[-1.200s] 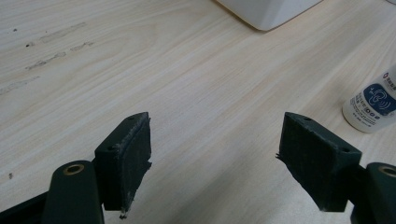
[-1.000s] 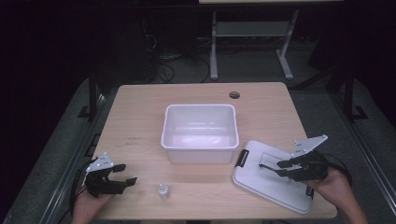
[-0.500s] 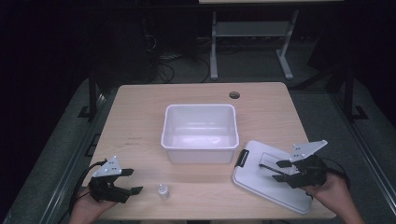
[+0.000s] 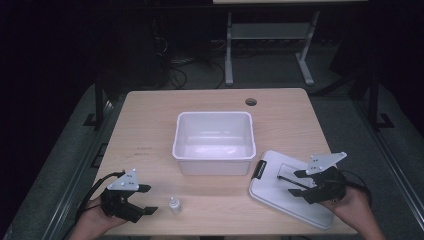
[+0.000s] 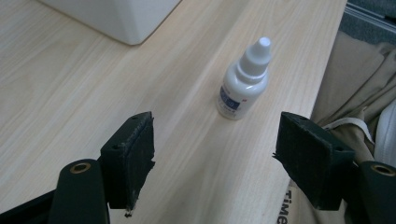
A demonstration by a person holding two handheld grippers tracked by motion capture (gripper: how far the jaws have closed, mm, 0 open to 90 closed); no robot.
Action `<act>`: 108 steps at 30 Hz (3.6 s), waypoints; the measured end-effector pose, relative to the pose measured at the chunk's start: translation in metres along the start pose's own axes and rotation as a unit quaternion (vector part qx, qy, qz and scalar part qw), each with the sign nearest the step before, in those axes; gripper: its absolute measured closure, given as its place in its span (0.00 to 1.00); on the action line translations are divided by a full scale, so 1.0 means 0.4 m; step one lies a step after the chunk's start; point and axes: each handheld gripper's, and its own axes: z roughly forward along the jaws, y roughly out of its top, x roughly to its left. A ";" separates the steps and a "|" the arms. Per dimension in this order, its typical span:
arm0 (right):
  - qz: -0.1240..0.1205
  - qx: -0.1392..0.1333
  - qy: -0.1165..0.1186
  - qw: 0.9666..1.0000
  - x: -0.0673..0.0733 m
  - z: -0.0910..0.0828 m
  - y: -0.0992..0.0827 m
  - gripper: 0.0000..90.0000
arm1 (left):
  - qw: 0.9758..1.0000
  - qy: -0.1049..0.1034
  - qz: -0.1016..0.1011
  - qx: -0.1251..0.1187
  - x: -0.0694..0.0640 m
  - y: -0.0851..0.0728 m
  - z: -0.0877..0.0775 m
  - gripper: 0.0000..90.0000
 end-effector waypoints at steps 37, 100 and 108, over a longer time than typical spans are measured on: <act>-0.002 0.000 -0.002 1.000 0.013 0.009 -0.020 0.38 | 0.990 -0.051 0.066 0.111 -0.031 0.113 0.153 0.47; 0.011 0.000 0.004 1.000 0.021 -0.010 -0.042 0.37 | 0.987 -0.029 0.104 0.116 0.008 0.323 -0.036 0.66; 0.016 0.000 0.011 1.000 0.022 -0.005 -0.038 0.37 | 0.989 -0.027 0.100 0.101 0.034 0.365 -0.062 0.66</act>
